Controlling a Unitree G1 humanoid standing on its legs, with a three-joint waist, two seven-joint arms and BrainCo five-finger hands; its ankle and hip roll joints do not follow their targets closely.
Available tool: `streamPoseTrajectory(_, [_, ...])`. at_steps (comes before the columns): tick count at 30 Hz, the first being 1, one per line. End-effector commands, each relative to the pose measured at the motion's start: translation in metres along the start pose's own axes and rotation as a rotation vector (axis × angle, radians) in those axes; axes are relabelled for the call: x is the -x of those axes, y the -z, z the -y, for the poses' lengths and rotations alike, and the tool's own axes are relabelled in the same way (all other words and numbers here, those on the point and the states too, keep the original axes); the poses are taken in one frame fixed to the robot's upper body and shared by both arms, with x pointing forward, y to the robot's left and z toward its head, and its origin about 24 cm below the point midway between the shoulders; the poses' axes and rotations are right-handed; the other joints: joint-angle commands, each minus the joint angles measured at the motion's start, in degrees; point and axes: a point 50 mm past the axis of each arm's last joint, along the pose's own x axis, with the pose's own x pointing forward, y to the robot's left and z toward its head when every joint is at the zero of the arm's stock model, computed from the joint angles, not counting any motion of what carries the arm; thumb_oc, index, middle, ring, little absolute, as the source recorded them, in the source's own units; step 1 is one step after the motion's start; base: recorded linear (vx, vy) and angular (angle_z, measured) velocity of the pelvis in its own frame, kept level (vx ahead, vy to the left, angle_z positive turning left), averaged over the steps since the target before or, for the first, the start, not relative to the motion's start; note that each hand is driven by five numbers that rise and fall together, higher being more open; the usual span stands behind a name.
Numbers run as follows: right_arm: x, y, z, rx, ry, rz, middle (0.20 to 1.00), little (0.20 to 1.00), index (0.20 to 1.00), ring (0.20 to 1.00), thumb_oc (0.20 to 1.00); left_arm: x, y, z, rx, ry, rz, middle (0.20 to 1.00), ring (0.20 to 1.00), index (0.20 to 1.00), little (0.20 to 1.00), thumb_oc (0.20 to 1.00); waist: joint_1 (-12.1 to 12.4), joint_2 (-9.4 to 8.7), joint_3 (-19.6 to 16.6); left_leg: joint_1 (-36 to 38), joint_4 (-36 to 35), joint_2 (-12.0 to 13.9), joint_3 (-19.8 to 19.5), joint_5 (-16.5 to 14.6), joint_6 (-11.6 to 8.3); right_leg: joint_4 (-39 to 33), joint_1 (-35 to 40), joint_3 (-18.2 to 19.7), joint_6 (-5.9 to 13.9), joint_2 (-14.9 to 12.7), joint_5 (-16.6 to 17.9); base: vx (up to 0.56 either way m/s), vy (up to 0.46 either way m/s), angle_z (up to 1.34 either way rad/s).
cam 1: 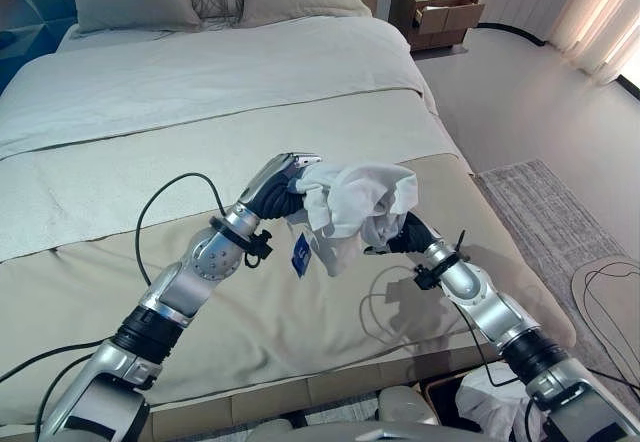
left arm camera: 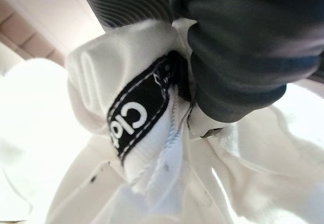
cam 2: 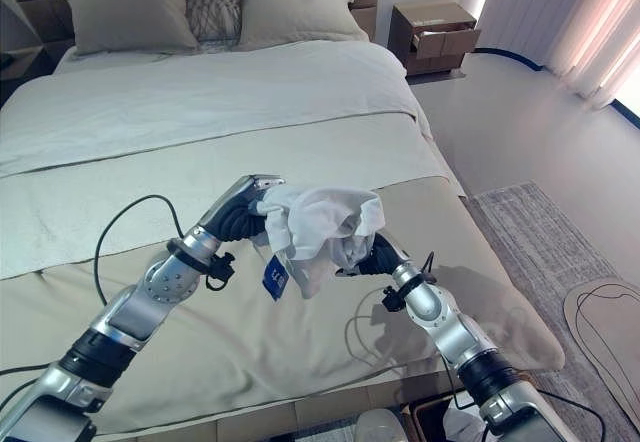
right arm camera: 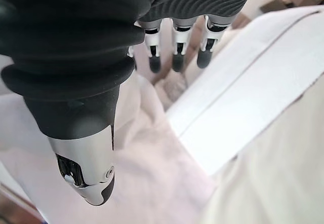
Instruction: Pick up clothes into the bucket
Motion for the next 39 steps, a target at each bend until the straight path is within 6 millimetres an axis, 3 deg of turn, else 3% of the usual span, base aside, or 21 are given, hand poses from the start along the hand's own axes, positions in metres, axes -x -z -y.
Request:
streamPoseTrajectory(1, [-0.01,-0.023,0.002,-0.106,0.111,0.099,1.0,1.0,1.0,1.0,1.0,-0.005,-0.02,-0.013,0.107,-0.109,0.117,0.2,0.2,0.2,0.2,0.2,1.47,-2.47,-2.87,1.21,6.75,-3.31,-0.4,-9.11,2.49,3.4,-4.71,-2.65,2.05,-3.3,3.85,0.0,0.0,0.0])
streamPoseTrajectory(4, [-0.009,-0.025,-0.01,-0.313,0.108,0.095,1.0,1.0,1.0,1.0,1.0,-0.002,-0.022,-0.009,0.178,-0.117,0.115,0.2,0.2,0.2,0.2,0.2,1.59,-2.15,-2.98,1.48,6.83,-3.28,-0.44,-9.59,2.54,3.22,-4.38,-2.68,2.14,-3.21,3.48,0.0,0.019,0.0])
streamPoseTrajectory(9, [-0.008,-0.028,-0.013,-0.427,0.096,0.107,1.0,1.0,1.0,1.0,1.0,0.003,-0.02,-0.005,0.234,-0.105,0.1,0.2,0.2,0.2,0.2,0.2,1.85,-2.11,-2.89,1.68,6.89,-3.33,-0.33,-9.62,2.54,3.37,-4.16,-2.67,2.12,-3.31,3.4,0.01,0.003,0.0])
streamPoseTrajectory(18, [-0.001,-0.03,-0.013,-0.638,0.096,0.142,1.0,1.0,1.0,1.0,1.0,0.031,0.003,0.008,0.532,-0.117,-0.022,0.2,0.2,0.2,0.2,0.2,2.43,-2.32,-3.26,1.83,7.0,-3.52,-0.33,-9.47,2.53,3.45,-3.8,-2.82,2.02,-3.71,3.37,0.0,0.0,0.0])
streamPoseTrajectory(19, [0.001,-0.03,-0.012,-0.697,0.101,0.151,0.9,0.9,0.9,0.9,0.9,0.038,0.01,0.012,0.591,-0.135,-0.062,0.2,0.2,0.2,0.2,0.2,2.55,-2.34,-3.29,1.87,7.03,-3.55,-0.44,-9.33,2.49,3.54,-3.72,-3.01,1.99,-3.74,3.32,0.0,0.0,0.0])
streamPoseTrajectory(20, [0.002,-0.029,-0.012,-0.721,0.106,0.149,0.624,0.624,0.624,0.624,0.624,0.041,0.014,0.015,0.62,-0.141,-0.085,0.2,0.2,0.2,0.2,0.2,2.57,-2.33,-3.35,1.96,7.02,-3.51,-0.54,-9.3,2.48,3.58,-3.67,-3.05,1.97,-3.76,3.3,0.0,0.0,0.0])
streamPoseTrajectory(22, [0.004,-0.027,-0.012,-0.773,0.125,0.148,0.2,0.2,0.2,0.2,0.2,0.046,0.02,0.02,0.65,-0.148,-0.119,0.2,0.2,0.2,0.2,0.2,2.59,-2.32,-3.48,2.04,6.85,-3.46,-0.61,-9.16,2.48,3.54,-3.61,-3.18,1.93,-3.75,3.25,0.0,0.0,0.0])
streamPoseTrajectory(23, [0.008,-0.02,-0.013,-0.871,0.164,0.129,0.2,0.2,0.2,0.2,0.2,0.052,0.029,0.026,0.66,-0.157,-0.175,0.2,0.2,0.2,0.2,0.2,2.61,-2.27,-3.61,2.17,6.54,-3.38,-0.76,-8.89,2.43,3.68,-3.56,-3.42,1.94,-3.76,3.14,0.0,0.0,0.0])
streamPoseTrajectory(28, [0.013,-0.019,-0.011,-0.952,0.182,0.144,0.2,0.2,0.2,0.2,0.2,0.072,0.048,0.042,0.715,-0.18,-0.308,0.2,0.2,0.2,0.2,0.2,2.64,-2.24,-3.62,2.18,6.5,-3.43,-0.91,-8.67,2.4,4.11,-3.51,-3.56,1.86,-3.83,3.03,0.0,0.0,0.0])
streamPoseTrajectory(39, [0.013,-0.027,-0.015,-0.986,0.069,0.199,0.2,0.2,0.2,0.2,0.2,0.078,0.059,0.058,0.676,-0.132,-0.389,0.2,0.2,0.2,0.2,0.2,2.67,-2.35,-4.33,2.64,6.57,-3.39,-0.54,-8.75,2.44,3.99,-3.08,-3.26,1.89,-3.71,2.88,0.0,0.0,0.0])
